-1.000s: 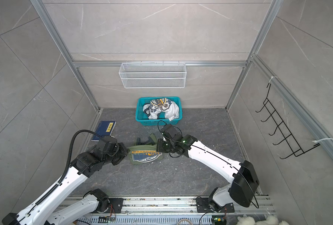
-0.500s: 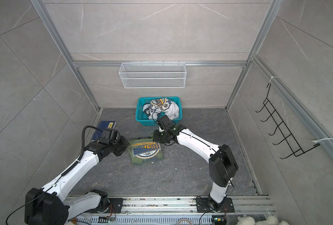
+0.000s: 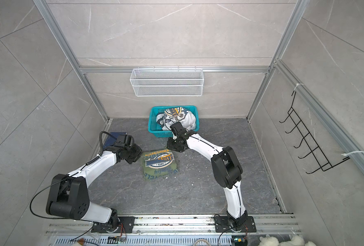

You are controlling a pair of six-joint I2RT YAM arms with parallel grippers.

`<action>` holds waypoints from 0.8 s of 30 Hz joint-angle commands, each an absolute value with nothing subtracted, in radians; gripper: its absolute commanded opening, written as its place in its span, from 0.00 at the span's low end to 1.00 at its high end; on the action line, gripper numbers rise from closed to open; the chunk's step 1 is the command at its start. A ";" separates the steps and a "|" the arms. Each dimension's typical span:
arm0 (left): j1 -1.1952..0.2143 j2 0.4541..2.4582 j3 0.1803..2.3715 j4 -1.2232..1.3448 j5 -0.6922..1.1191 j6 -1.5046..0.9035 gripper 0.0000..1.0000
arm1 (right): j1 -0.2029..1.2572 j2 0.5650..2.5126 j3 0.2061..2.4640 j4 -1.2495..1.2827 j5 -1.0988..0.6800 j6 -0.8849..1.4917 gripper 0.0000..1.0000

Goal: Fold and stack tank tops
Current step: Fold the tank top at the center of the table, then smooth out the tank top at the center of the table.

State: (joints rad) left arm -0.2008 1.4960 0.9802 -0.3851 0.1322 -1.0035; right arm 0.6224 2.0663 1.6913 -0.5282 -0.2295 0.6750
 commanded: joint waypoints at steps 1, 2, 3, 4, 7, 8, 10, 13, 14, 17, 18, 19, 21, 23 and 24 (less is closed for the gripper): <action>-0.178 1.513 1.061 -0.404 0.109 -0.922 0.48 | 0.615 2.081 1.751 -0.565 -0.204 0.638 0.46; -0.173 1.508 1.076 -0.424 0.094 -0.904 0.52 | 0.615 2.072 1.756 -0.574 -0.190 0.626 0.48; -0.171 1.494 1.090 -0.446 0.070 -0.884 0.56 | 0.615 2.057 1.759 -0.582 -0.175 0.613 0.49; -0.171 1.474 1.103 -0.475 0.044 -0.864 0.59 | 0.616 2.035 1.753 -0.587 -0.161 0.593 0.51; -0.172 1.416 1.098 -0.520 0.014 -0.814 0.62 | 0.615 1.967 1.714 -0.587 -0.135 0.533 0.55; -0.174 1.406 1.084 -0.527 0.029 -0.802 0.61 | 0.616 1.948 1.688 -0.578 -0.143 0.514 0.55; -0.184 1.388 1.047 -0.528 0.062 -0.790 0.62 | 0.620 1.928 1.637 -0.557 -0.157 0.494 0.56; -0.214 1.402 0.997 -0.499 0.082 -0.758 0.63 | 0.627 1.934 1.577 -0.520 -0.166 0.467 0.58; -0.215 1.418 0.987 -0.476 0.102 -0.752 0.64 | 0.629 1.944 1.569 -0.510 -0.174 0.466 0.60; -0.218 1.471 0.970 -0.421 0.147 -0.753 0.67 | 0.629 1.977 1.553 -0.460 -0.218 0.470 0.63; -0.217 1.485 0.967 -0.405 0.149 -0.758 0.68 | 0.629 1.991 1.552 -0.446 -0.229 0.476 0.64; -0.217 1.501 0.965 -0.390 0.147 -0.759 0.70 | 0.629 2.006 1.558 -0.434 -0.239 0.478 0.65; -0.216 1.542 0.975 -0.365 0.145 -0.758 0.71 | 0.629 2.048 1.583 -0.438 -0.240 0.477 0.66; -0.215 1.589 0.995 -0.350 0.140 -0.753 0.71 | 0.629 2.088 1.619 -0.448 -0.234 0.472 0.67; -0.215 1.613 1.008 -0.342 0.138 -0.755 0.71 | 0.629 2.107 1.632 -0.447 -0.228 0.471 0.67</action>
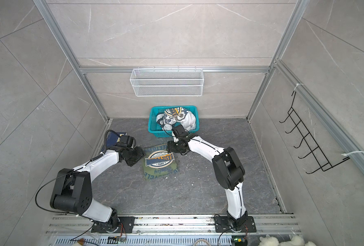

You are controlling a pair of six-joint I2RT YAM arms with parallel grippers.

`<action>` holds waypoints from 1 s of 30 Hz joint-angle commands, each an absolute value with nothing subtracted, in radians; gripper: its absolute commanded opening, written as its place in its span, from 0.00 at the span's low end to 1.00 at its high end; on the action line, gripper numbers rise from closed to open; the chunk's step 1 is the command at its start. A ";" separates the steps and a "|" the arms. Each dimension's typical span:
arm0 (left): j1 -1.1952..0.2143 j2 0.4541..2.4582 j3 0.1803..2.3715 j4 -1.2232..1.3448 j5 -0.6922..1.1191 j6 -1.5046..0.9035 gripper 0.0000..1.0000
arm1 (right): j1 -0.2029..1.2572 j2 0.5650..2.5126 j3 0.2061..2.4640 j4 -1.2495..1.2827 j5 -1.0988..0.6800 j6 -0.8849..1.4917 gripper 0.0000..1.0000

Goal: Fold and stack tank tops
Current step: Smooth out the tank top at the center of the table.

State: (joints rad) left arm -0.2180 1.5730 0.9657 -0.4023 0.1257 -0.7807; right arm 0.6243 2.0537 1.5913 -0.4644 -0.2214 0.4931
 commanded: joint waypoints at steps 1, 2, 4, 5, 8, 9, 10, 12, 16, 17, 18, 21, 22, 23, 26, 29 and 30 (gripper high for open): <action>-0.214 1.634 1.021 -0.335 0.136 -0.758 0.71 | 0.630 2.128 1.651 -0.449 -0.223 0.469 0.67; -0.214 1.651 1.029 -0.325 0.132 -0.759 0.71 | 0.629 2.147 1.670 -0.457 -0.221 0.468 0.67; -0.213 1.683 1.048 -0.323 0.117 -0.772 0.70 | 0.630 2.189 1.713 -0.476 -0.212 0.463 0.67; -0.209 1.696 1.055 -0.324 0.106 -0.778 0.70 | 0.631 2.205 1.731 -0.481 -0.209 0.464 0.67; -0.190 1.727 1.064 -0.318 0.103 -0.796 0.64 | 0.629 2.256 1.787 -0.505 -0.187 0.459 0.66; -0.185 1.734 1.065 -0.315 0.104 -0.802 0.60 | 0.630 2.270 1.808 -0.519 -0.177 0.457 0.64; -0.177 1.739 1.067 -0.318 0.104 -0.804 0.56 | 0.630 2.281 1.825 -0.530 -0.168 0.456 0.62; -0.165 1.748 1.076 -0.324 0.104 -0.803 0.51 | 0.629 2.290 1.840 -0.544 -0.149 0.457 0.60; -0.147 1.763 1.097 -0.336 0.117 -0.793 0.41 | 0.629 2.287 1.867 -0.576 -0.102 0.450 0.60; -0.146 1.764 1.101 -0.337 0.117 -0.788 0.40 | 0.630 2.283 1.872 -0.582 -0.094 0.446 0.60; -0.144 1.764 1.108 -0.345 0.119 -0.781 0.40 | 0.629 2.279 1.879 -0.591 -0.083 0.439 0.59; -0.142 1.750 1.123 -0.371 0.108 -0.763 0.41 | 0.629 2.250 1.880 -0.615 -0.052 0.420 0.60; -0.141 1.742 1.124 -0.377 0.102 -0.758 0.43 | 0.630 2.236 1.875 -0.620 -0.043 0.415 0.61; -0.138 1.733 1.124 -0.384 0.097 -0.755 0.44 | 0.630 2.222 1.869 -0.620 -0.037 0.409 0.61; -0.136 1.697 1.121 -0.405 0.100 -0.744 0.44 | 0.636 2.177 1.835 -0.608 -0.041 0.394 0.61; -0.163 1.599 1.071 -0.416 0.095 -0.745 0.53 | 0.665 2.118 1.781 -0.614 -0.022 0.384 0.62; -0.175 1.554 1.045 -0.423 0.084 -0.745 0.55 | 0.680 2.086 1.748 -0.607 -0.010 0.384 0.63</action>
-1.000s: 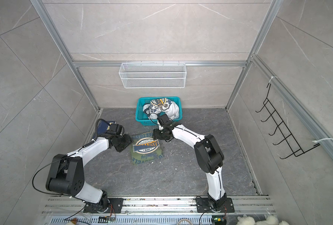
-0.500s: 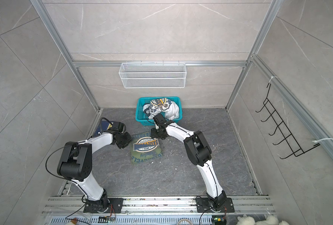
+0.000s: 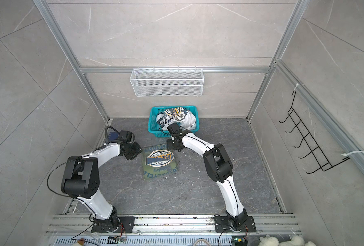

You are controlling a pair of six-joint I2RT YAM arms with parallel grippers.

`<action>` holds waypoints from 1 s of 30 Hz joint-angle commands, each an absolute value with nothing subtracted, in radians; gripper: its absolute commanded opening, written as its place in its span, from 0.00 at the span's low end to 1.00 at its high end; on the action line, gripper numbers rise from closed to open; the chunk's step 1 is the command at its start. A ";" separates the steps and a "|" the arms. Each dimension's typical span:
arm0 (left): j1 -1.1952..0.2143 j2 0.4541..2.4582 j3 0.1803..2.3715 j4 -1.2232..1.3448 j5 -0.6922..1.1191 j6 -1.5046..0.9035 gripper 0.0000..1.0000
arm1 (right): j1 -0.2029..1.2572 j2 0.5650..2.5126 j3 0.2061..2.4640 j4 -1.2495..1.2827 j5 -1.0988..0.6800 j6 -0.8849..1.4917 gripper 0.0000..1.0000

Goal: Fold and stack tank tops
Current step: Smooth out the tank top at the center of the table, then move the tank top to the middle-right of the table.

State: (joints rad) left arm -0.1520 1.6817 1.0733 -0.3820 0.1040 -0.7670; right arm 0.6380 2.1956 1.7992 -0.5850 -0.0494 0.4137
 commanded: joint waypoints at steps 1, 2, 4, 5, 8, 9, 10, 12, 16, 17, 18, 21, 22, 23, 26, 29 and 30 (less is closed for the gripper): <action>-0.187 1.514 1.012 -0.427 0.080 -0.745 0.58 | 0.700 2.055 1.712 -0.597 0.002 0.386 0.64; -0.194 1.476 0.984 -0.429 0.082 -0.747 0.59 | 0.719 2.026 1.680 -0.587 0.012 0.388 0.66; -0.196 1.407 0.914 -0.428 0.100 -0.748 0.61 | 0.770 1.987 1.639 -0.597 0.049 0.387 0.68; -0.196 1.387 0.890 -0.426 0.116 -0.745 0.61 | 0.787 1.977 1.629 -0.613 0.072 0.389 0.69; -0.214 1.370 0.852 -0.441 0.168 -0.726 0.62 | 0.813 1.946 1.567 -0.620 0.104 0.423 0.72; -0.225 1.371 0.843 -0.439 0.179 -0.725 0.63 | 0.812 1.941 1.542 -0.604 0.095 0.438 0.73; -0.234 1.374 0.835 -0.436 0.189 -0.726 0.64 | 0.811 1.936 1.524 -0.595 0.092 0.445 0.73; -0.249 1.388 0.823 -0.424 0.206 -0.725 0.67 | 0.809 1.939 1.502 -0.581 0.072 0.454 0.74; -0.281 1.432 0.824 -0.403 0.207 -0.731 0.72 | 0.795 1.960 1.482 -0.566 0.031 0.488 0.74; -0.287 1.445 0.823 -0.392 0.215 -0.735 0.73 | 0.788 1.964 1.475 -0.561 0.019 0.498 0.74; -0.293 1.460 0.825 -0.382 0.224 -0.738 0.73 | 0.782 1.964 1.465 -0.552 0.006 0.507 0.74; -0.307 1.503 0.827 -0.348 0.245 -0.747 0.73 | 0.772 1.976 1.455 -0.547 -0.022 0.511 0.74; -0.314 1.516 0.829 -0.335 0.249 -0.748 0.73 | 0.772 1.980 1.459 -0.556 -0.021 0.511 0.74; -0.327 1.531 0.834 -0.324 0.250 -0.748 0.72 | 0.770 1.981 1.455 -0.562 -0.013 0.516 0.74; -0.371 1.587 0.879 -0.316 0.254 -0.741 0.68 | 0.745 1.937 1.401 -0.545 0.002 0.539 0.74; -0.430 1.639 0.936 -0.314 0.229 -0.731 0.63 | 0.688 1.868 1.317 -0.525 -0.007 0.559 0.73; -0.449 1.667 0.962 -0.323 0.215 -0.727 0.62 | 0.666 1.837 1.287 -0.521 0.001 0.561 0.73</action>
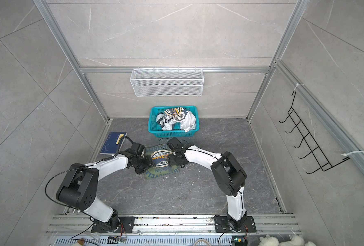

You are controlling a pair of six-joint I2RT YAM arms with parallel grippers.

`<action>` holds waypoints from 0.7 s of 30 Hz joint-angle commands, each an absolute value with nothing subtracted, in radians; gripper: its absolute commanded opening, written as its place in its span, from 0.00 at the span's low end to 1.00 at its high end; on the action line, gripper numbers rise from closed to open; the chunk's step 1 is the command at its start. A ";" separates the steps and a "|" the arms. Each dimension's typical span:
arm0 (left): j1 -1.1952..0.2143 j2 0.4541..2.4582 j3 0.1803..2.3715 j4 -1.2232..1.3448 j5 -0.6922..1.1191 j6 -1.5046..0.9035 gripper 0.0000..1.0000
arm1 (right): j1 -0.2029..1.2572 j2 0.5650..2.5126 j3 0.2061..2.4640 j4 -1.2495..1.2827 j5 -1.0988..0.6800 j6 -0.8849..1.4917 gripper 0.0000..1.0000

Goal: Fold and stack tank tops
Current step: Move the tank top to the middle-right of the table.

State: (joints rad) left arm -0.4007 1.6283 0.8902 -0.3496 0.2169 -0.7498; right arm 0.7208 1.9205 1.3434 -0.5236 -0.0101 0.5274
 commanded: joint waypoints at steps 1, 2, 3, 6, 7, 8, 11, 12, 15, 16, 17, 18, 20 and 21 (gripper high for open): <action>-0.464 1.692 0.987 -0.330 0.208 -0.721 0.60 | 0.653 1.810 1.262 -0.520 0.012 0.559 0.73; -0.484 1.721 1.025 -0.343 0.202 -0.716 0.57 | 0.634 1.774 1.233 -0.524 0.027 0.559 0.73; -0.504 1.749 1.054 -0.348 0.200 -0.718 0.55 | 0.615 1.744 1.207 -0.530 0.036 0.558 0.73; -0.572 1.819 1.139 -0.350 0.182 -0.735 0.53 | 0.554 1.646 1.133 -0.542 0.054 0.554 0.73; -0.593 1.844 1.170 -0.355 0.176 -0.741 0.52 | 0.535 1.613 1.112 -0.549 0.062 0.552 0.73; -0.619 1.869 1.203 -0.355 0.175 -0.751 0.52 | 0.513 1.582 1.095 -0.558 0.068 0.549 0.74; -0.696 1.954 1.325 -0.361 0.161 -0.790 0.50 | 0.437 1.474 1.059 -0.598 0.086 0.532 0.74; -0.725 1.985 1.371 -0.368 0.155 -0.803 0.50 | 0.417 1.443 1.054 -0.620 0.095 0.523 0.74; -0.804 2.076 1.506 -0.374 0.148 -0.843 0.50 | 0.382 1.373 1.054 -0.683 0.132 0.502 0.75; -0.823 2.100 1.546 -0.374 0.149 -0.854 0.50 | 0.376 1.354 1.050 -0.698 0.144 0.500 0.75; -0.838 2.128 1.593 -0.374 0.150 -0.860 0.50 | 0.371 1.333 1.044 -0.711 0.151 0.501 0.75; -0.850 2.158 1.645 -0.391 0.147 -0.861 0.50 | 0.363 1.312 1.036 -0.723 0.156 0.506 0.75; -0.862 2.208 1.746 -0.418 0.143 -0.862 0.50 | 0.361 1.273 1.018 -0.733 0.166 0.520 0.76; -0.865 2.233 1.791 -0.424 0.156 -0.864 0.50 | 0.359 1.251 1.010 -0.741 0.174 0.525 0.76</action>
